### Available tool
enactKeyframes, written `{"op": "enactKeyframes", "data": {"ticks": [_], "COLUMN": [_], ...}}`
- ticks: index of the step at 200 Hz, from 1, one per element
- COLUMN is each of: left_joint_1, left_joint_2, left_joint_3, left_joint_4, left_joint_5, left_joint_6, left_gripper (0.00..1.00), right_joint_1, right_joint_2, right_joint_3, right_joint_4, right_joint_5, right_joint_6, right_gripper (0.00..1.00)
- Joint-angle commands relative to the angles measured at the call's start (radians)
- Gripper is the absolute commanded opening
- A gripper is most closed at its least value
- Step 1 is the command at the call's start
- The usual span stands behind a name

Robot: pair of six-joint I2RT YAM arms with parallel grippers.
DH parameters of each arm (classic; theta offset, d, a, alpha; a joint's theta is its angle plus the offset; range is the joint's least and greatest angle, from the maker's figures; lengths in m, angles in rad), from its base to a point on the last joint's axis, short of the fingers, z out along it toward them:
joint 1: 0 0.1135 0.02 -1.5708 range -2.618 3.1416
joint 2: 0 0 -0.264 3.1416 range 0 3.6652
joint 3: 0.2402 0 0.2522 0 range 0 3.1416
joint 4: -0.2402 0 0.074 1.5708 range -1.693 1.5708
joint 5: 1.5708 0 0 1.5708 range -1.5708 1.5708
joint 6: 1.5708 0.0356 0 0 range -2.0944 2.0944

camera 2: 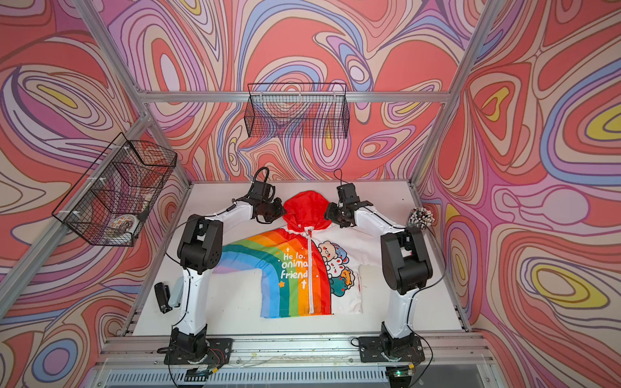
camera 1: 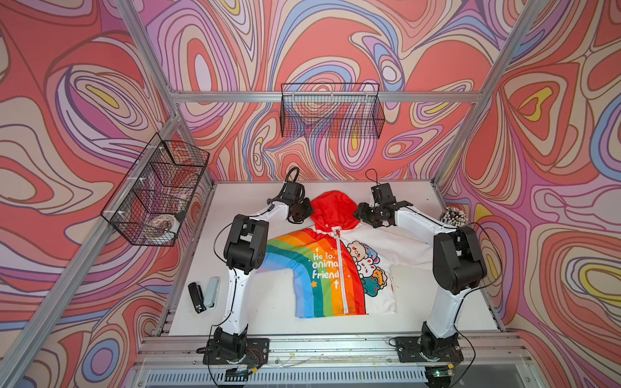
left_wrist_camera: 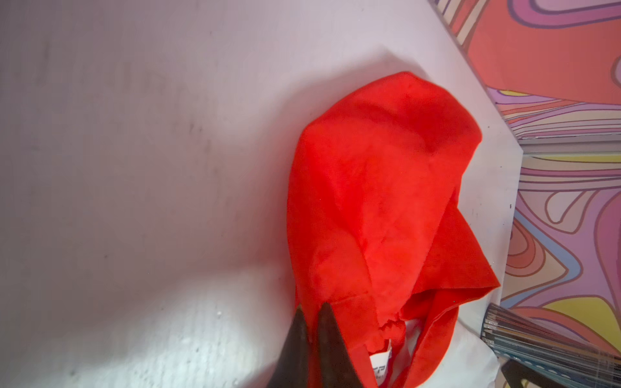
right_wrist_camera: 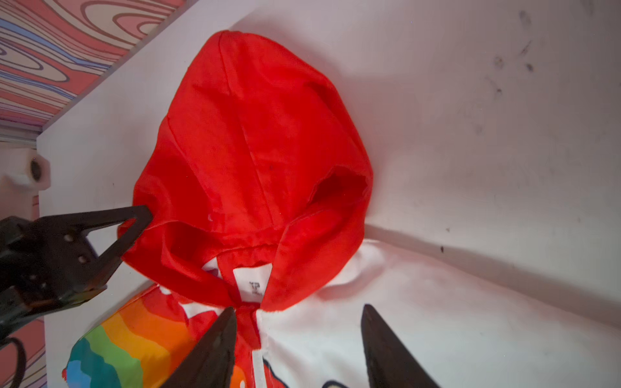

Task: Unzip the jacket
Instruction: Flatten out the jacket at the center of the board.

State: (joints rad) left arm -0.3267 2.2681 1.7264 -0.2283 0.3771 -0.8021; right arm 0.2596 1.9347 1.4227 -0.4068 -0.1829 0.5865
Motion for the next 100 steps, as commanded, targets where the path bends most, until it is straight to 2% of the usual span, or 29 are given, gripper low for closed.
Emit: {"op": "enactKeyframes", "data": {"ticks": [1,50,100], "left_joint_1": [0.003,0.015,0.015], "left_joint_2": [0.019,0.027,0.036], "left_joint_3": [0.032,0.029,0.029], "left_joint_4": [-0.029,-0.029,-0.029], "left_joint_5": [-0.014,0.006,0.022], "left_joint_6": [0.034,0.052,0.053], "left_gripper": [0.02,0.0,0.0], "right_joint_1": [-0.022,-0.071,-0.079], "right_joint_2": [0.071,0.214,0.315], "right_joint_3": [0.065,0.204,0.308], "right_joint_4": [-0.027,-0.059,-0.066], "right_joint_5": [0.008,-0.003,-0.086], "right_joint_6": [0.045,0.101,0.117], "right_gripper": [0.62,0.64,0.57]}}
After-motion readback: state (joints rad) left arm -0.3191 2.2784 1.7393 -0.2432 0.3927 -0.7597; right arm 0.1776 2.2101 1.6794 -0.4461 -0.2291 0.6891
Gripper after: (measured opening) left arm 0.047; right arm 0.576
